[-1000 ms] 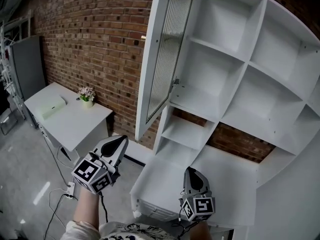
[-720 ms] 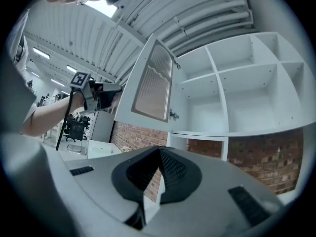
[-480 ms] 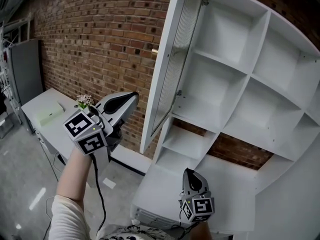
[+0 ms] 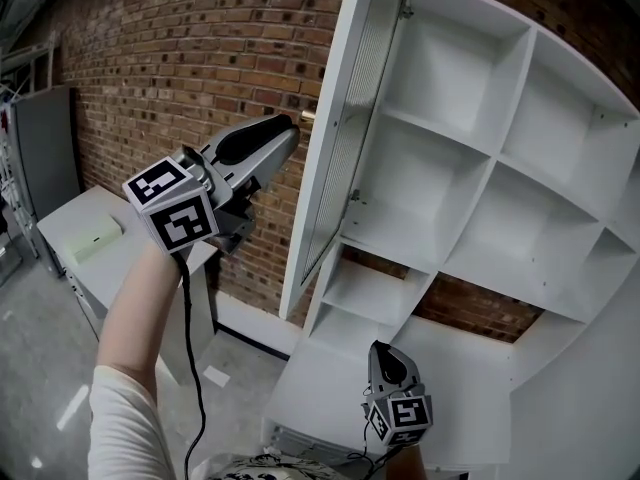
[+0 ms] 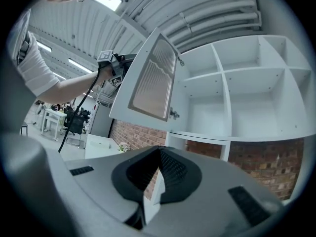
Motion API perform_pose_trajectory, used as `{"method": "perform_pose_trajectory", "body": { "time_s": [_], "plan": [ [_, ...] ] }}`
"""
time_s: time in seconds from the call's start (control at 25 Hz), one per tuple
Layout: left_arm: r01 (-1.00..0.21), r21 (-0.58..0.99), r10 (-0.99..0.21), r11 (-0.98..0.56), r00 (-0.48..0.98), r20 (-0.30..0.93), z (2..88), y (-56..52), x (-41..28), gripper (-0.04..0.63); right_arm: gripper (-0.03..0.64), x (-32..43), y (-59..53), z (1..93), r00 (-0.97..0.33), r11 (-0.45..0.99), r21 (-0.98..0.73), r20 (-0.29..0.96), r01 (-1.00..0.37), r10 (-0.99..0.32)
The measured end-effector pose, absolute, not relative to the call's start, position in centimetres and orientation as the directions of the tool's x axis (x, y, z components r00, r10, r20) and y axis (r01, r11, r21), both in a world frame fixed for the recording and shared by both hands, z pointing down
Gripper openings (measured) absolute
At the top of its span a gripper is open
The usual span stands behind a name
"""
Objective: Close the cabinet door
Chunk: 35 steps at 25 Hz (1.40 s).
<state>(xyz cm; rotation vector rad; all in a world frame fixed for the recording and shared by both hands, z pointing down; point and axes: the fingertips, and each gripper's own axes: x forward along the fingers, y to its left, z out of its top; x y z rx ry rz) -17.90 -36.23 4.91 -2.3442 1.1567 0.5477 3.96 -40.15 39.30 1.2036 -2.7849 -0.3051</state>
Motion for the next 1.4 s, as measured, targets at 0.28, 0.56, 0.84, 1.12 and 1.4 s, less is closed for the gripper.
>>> {"method": "perform_pose_trajectory", "body": {
  "time_s": [0.28,0.56,0.84,1.12,1.4],
  "plan": [
    [-0.737,-0.274,-0.557,-0.618,0.656,-0.509,3.8,-37.0,-17.1,0.144,0.005,4.7,-40.7,39.0,-0.666,0.651,0.221,0.008,-0.726,-0.746],
    [-0.653,-0.319,-0.494,-0.687,0.741,-0.454,3.4,-37.3,-15.5,0.135,0.005,5.5,-40.7,39.7,-0.66,0.652,0.206,0.038,-0.73,-0.751],
    [-0.63,-0.375,-0.487,-0.68,0.77,-0.412,3.4,-37.1,-12.9,0.117,0.005,6.6,-40.8,40.7,-0.656,0.652,0.173,0.042,-0.738,-0.754],
    [-0.616,-0.423,-0.498,-0.664,0.787,-0.364,3.4,-37.3,-10.2,0.11,0.005,7.7,-40.6,40.9,-0.656,0.653,0.162,0.043,-0.74,-0.754],
    [-0.614,-0.497,-0.508,-0.613,0.788,-0.347,3.3,-37.8,-6.7,0.103,0.005,9.9,-40.4,40.3,-0.638,0.633,0.117,0.0,-0.765,-0.77]
  ]
}}
